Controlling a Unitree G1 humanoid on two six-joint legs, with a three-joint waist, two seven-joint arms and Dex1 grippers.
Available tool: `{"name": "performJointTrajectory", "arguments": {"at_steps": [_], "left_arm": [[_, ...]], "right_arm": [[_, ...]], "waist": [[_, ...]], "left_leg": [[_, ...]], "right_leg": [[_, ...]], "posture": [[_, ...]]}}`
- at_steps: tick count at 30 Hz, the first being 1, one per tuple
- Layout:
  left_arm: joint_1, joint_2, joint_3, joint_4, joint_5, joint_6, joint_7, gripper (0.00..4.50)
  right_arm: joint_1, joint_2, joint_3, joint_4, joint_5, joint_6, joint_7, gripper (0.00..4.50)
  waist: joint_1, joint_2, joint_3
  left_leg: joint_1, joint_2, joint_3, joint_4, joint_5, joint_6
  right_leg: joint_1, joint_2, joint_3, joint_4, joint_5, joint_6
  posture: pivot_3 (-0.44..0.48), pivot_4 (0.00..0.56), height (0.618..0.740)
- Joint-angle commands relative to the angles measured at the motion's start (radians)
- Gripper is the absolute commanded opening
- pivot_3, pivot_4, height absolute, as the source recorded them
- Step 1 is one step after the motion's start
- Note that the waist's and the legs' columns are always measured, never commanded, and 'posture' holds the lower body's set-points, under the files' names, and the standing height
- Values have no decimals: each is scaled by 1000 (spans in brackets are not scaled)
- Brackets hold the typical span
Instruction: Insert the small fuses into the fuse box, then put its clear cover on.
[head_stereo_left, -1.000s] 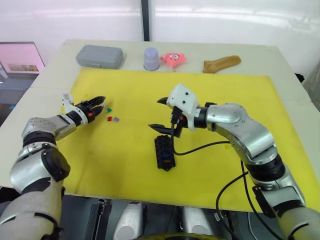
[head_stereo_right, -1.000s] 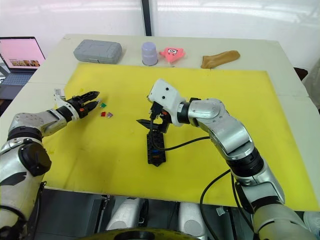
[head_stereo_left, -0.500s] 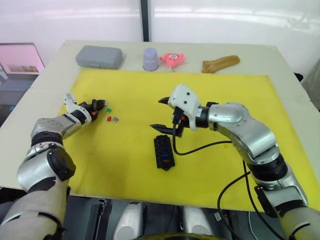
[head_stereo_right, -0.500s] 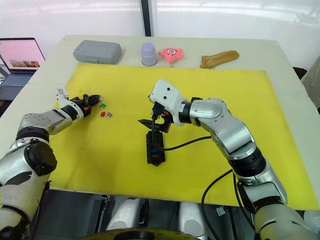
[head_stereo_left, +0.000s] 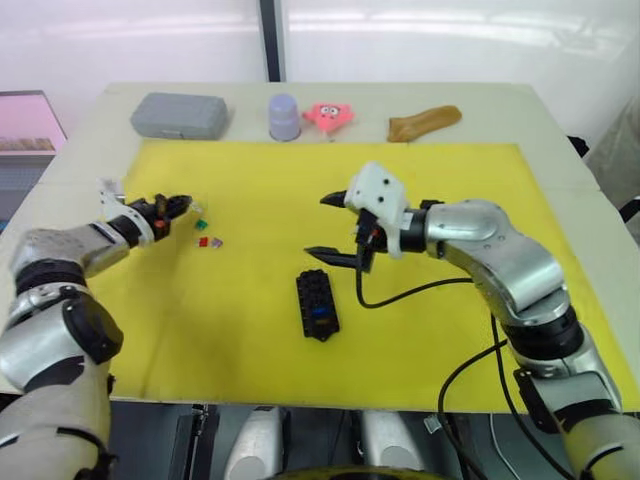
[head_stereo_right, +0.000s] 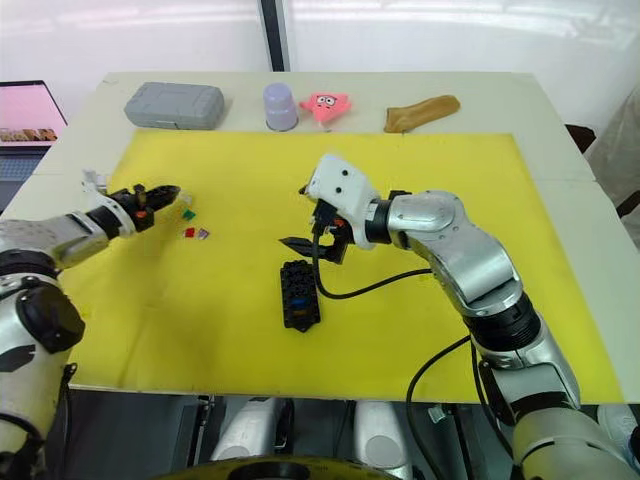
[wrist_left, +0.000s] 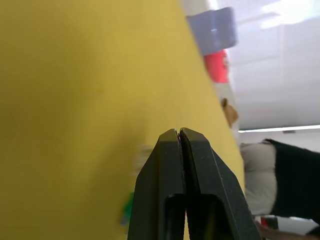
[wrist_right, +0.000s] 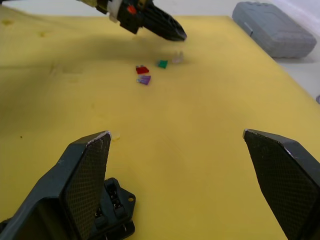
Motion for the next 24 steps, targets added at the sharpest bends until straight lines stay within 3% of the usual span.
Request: {"name": "performJointTrajectory", "arguments": {"at_steps": [1,5,8,14,18,21,24], "left_arm": [[68,74,9,-263,-114,183,-93,81],[161,148,98,-592,-307,431,-147,81],[179,136,118,-697,-330,460,-102,81],[225,148,55,-744,-287,364,-89,81],[209,138,3,-655,-250,300,-99,81],[131,108,-50,-450,-195,260,-99,890],[49,92,-125,-260,-91,181,-64,2418]], "right_arm": [[10,22,-123,-82,138,55,11,4500],[27,48,-284,-100,326,159,-14,4500],[38,38,-316,-107,371,183,-37,4500],[60,-4,-296,-108,377,156,-39,4500],[53,-11,-264,-100,365,134,-45,4500],[50,-7,-235,-93,349,117,-59,4500],[60,-8,-204,-100,328,104,-74,4500]], "waist": [[-5,0,0],[-10,-1,1],[-1,-1,0],[15,-1,1],[15,-1,1],[17,-1,0],[16,-2,0]], "left_leg": [[0,0,0,0,0,0],[0,1,-2,-1,0,0],[0,1,-3,-1,0,0],[1,1,-1,-1,0,0],[1,1,0,-1,0,0],[1,0,1,-1,0,0],[1,-2,1,0,0,1]], "right_leg": [[0,-1,0,0,0,0],[-1,-1,3,-1,0,0],[0,-3,4,-2,0,0],[1,-1,5,-2,0,0],[0,-1,5,-2,0,0],[-1,-1,4,-2,0,0],[0,-1,4,-2,0,0]], "posture": [[0,150,740],[0,150,740],[0,150,740],[0,150,740],[0,150,740],[0,150,740],[0,150,740]]}}
